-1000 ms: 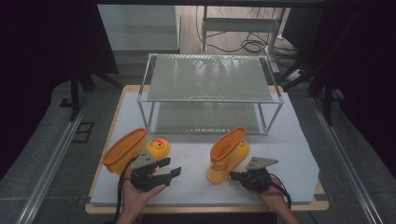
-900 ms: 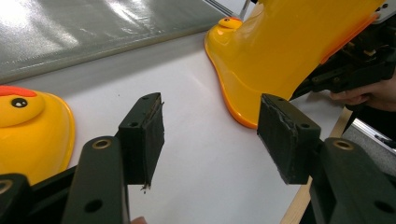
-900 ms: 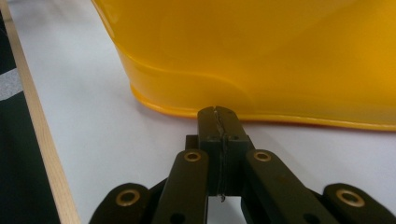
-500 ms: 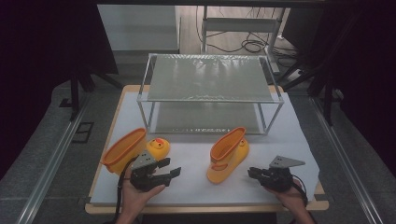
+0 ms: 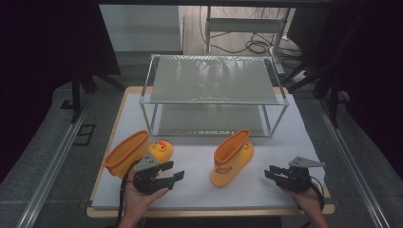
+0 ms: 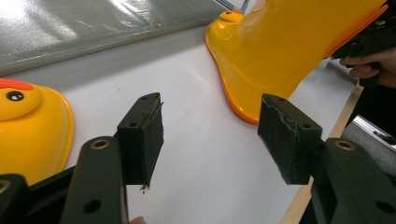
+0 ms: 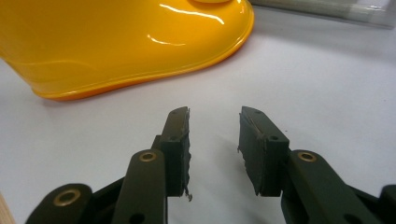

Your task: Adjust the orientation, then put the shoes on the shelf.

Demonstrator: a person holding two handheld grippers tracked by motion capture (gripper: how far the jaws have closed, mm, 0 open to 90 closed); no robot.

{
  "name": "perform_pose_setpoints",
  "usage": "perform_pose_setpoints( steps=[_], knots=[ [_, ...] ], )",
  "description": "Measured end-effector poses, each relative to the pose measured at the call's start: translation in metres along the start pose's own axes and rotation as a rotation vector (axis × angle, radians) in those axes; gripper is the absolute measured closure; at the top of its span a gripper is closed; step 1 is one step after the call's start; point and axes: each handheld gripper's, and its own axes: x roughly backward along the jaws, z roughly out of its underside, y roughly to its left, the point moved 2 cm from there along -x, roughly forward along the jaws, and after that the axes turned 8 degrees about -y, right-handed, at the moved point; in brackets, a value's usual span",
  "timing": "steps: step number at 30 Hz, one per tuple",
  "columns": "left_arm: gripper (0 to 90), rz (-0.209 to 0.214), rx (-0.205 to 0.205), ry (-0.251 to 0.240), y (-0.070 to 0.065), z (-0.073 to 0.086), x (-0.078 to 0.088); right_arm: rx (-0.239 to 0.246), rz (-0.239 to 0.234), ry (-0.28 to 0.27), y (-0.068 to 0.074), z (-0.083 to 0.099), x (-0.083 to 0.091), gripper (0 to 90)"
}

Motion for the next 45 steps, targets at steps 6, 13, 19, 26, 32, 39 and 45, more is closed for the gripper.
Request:
perform_pose_setpoints(
  steps=[6,13,19,26,32,39,45],
  knots=[
    [40.6,0.001,-0.002,0.0,-0.001,-0.001,0.0,0.005,-0.001,-0.005,0.0,0.0,0.0,61.3],
    [39.3,0.033,-0.001,0.014,-0.01,-0.017,0.0,-0.001,0.005,-0.01,-0.002,-0.001,0.002,60.2],
    [38.1,0.101,-0.015,0.066,-0.029,-0.053,-0.009,-0.001,0.007,-0.012,-0.003,-0.001,0.003,60.2],
    [38.4,0.177,-0.046,0.145,-0.04,-0.094,-0.028,0.008,-0.002,0.0,-0.001,0.0,0.001,60.2],
    [38.9,0.259,-0.031,0.209,-0.039,-0.115,-0.042,0.007,-0.002,0.007,-0.002,0.0,0.0,60.1],
    [40.1,0.277,-0.048,0.24,-0.044,-0.14,-0.051,0.01,-0.001,0.011,-0.001,0.001,-0.002,60.1],
    [41.6,0.29,-0.072,0.284,-0.052,-0.154,-0.068,0.009,-0.006,0.019,0.001,0.001,-0.003,60.1]
  ],
)
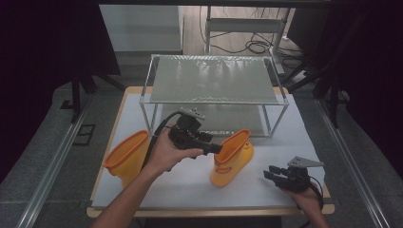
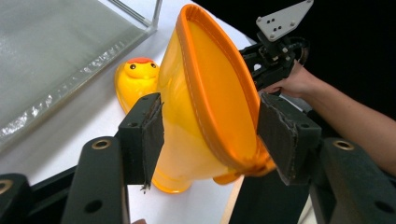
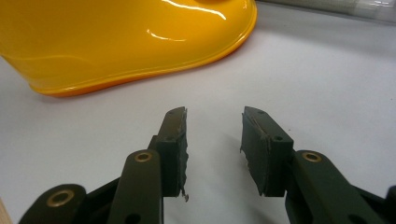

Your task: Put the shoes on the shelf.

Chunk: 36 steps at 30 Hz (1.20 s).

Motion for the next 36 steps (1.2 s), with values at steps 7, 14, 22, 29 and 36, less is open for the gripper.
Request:
perform_pose_setpoints(
  steps=[7,14,22,29,36],
  knots=[
    [42.7,0.0,-0.001,0.043,0.0,-0.013,-0.016,-0.006,0.004,0.001,-0.002,0.0,0.0,60.1],
    [48.3,-0.045,-0.018,0.117,0.002,-0.023,-0.034,-0.007,0.003,0.003,-0.001,0.0,0.0,60.1],
    [56.5,-0.077,-0.009,0.2,0.008,-0.025,-0.053,-0.007,0.002,0.005,-0.002,0.001,0.0,60.0],
    [72.7,-0.08,-0.013,0.257,0.008,-0.027,-0.069,-0.01,0.003,0.008,-0.002,0.002,-0.002,60.0],
    [86.2,-0.096,-0.037,0.294,0.006,-0.031,-0.071,-0.004,0.009,0.005,-0.003,0.002,-0.002,60.1]
  ],
)
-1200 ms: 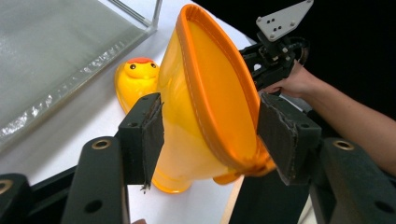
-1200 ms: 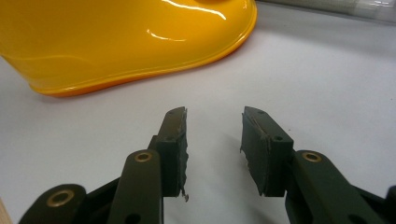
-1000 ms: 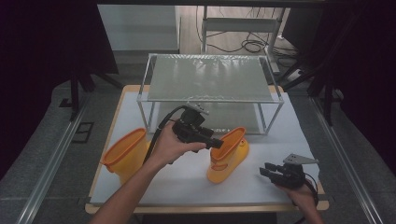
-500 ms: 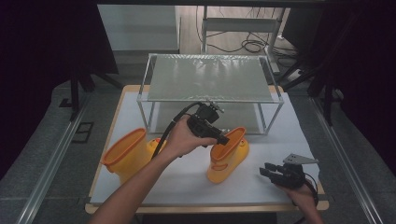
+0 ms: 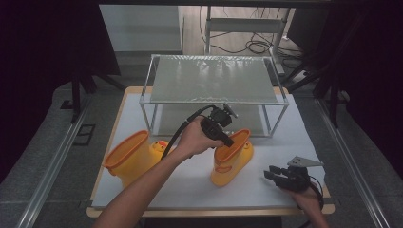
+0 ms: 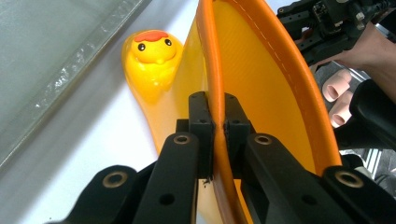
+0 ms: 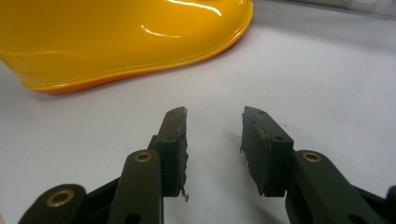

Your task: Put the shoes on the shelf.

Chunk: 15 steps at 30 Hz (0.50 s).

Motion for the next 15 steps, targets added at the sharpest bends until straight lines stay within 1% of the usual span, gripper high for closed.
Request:
perform_pose_setpoints(
  steps=[1,4,6,8,11,12,13,15],
  knots=[
    [86.3,0.001,0.001,0.0,0.0,0.0,0.001,0.0,0.0,0.0,0.0,0.0,0.0,60.1],
    [86.5,0.018,0.032,-0.023,0.004,-0.001,0.006,-0.001,0.0,-0.001,0.0,0.0,0.0,60.3],
    [86.6,0.042,0.059,-0.046,0.006,-0.002,0.012,-0.003,0.002,-0.005,-0.001,0.0,0.0,60.4],
    [86.6,0.048,0.066,-0.058,0.008,-0.003,0.021,-0.001,0.002,-0.002,-0.001,-0.001,0.001,60.5],
    [86.6,0.052,0.075,-0.082,0.011,-0.001,0.042,-0.004,0.003,-0.001,-0.001,-0.001,0.0,60.5],
    [86.6,0.058,0.081,-0.093,0.012,0.001,0.051,-0.003,0.003,-0.003,-0.001,-0.001,0.0,60.5],
    [86.6,0.058,0.084,-0.101,0.012,0.003,0.057,-0.002,0.003,-0.004,-0.001,-0.001,0.001,60.5],
    [86.6,0.049,0.08,-0.107,0.014,0.01,0.072,-0.002,0.003,-0.007,0.0,-0.001,0.001,60.6]
  ],
)
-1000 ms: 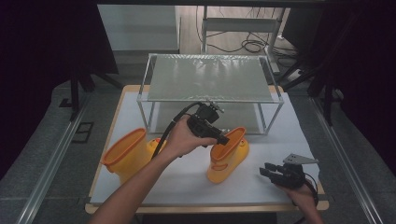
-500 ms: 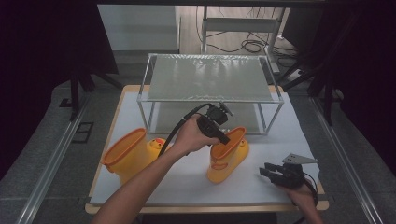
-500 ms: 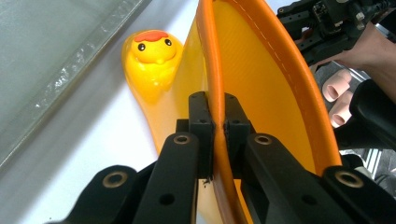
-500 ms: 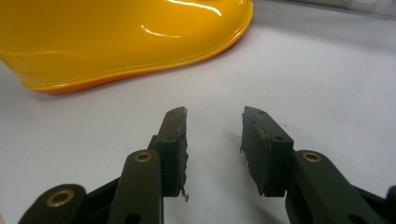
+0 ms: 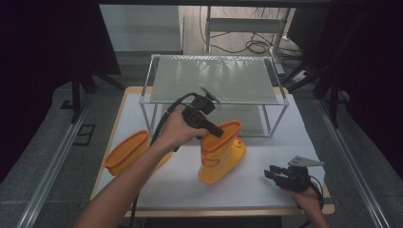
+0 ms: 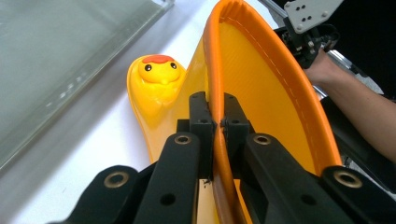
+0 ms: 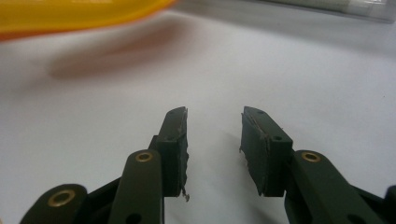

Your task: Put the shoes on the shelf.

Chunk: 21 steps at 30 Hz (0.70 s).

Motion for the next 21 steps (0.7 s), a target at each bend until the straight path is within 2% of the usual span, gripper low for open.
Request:
perform_pose_setpoints(
  steps=[4,7,15,21],
  knots=[
    [86.6,-0.042,-0.006,-0.007,0.003,0.018,0.027,-0.002,0.0,-0.004,0.0,0.0,0.0,60.7],
    [86.6,-0.065,-0.006,-0.001,0.008,0.031,0.038,-0.006,0.0,-0.002,0.0,0.0,0.0,60.8],
    [86.6,-0.08,0.016,-0.014,0.027,0.069,0.059,-0.008,-0.001,0.003,0.001,0.0,-0.002,60.9],
    [86.6,-0.112,-0.003,-0.009,0.031,0.091,0.073,-0.008,-0.003,0.005,0.002,0.001,-0.003,61.0]
  ],
)
